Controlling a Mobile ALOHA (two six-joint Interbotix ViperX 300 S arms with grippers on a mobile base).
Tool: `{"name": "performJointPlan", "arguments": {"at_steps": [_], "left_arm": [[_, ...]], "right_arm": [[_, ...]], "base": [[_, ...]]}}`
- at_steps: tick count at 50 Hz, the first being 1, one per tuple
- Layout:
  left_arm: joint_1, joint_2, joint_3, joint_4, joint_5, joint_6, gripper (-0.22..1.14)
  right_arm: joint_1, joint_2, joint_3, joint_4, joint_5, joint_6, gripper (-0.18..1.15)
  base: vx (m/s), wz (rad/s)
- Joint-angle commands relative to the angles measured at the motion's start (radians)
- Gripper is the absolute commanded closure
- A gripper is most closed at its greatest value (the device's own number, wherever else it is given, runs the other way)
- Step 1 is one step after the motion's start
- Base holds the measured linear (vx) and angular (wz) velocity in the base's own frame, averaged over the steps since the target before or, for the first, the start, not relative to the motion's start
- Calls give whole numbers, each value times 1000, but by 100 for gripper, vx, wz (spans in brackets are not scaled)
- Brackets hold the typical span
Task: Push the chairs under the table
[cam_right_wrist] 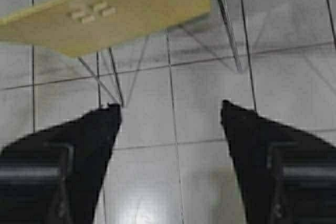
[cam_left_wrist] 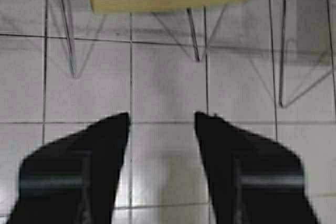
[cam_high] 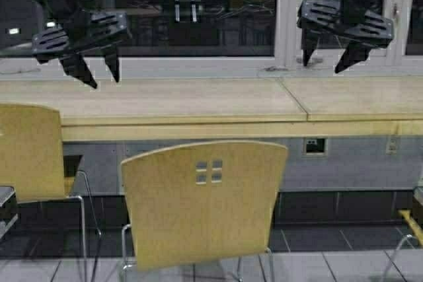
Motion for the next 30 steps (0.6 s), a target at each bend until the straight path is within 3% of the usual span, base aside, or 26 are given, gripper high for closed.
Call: {"name": "performJointPlan", "arguments": {"at_steps": [1,17,23,30], "left_arm": [[2,-20,-14,2,-9,-2,11],[14,-18,15,-20,-14,-23,11],[-6,-17,71,-129,-26,-66,11],[-84,3,164,-371,-115,-124,11]], "right_arm": [[-5,-14,-20,2,-8,0,4],[-3,-12,11,9,-11,6,4],[0,-5,40,49,-21,38,4],[0,34,109,164,-98,103,4]], "base": [[24,5],[24,8],[19,4],[16,0]]}}
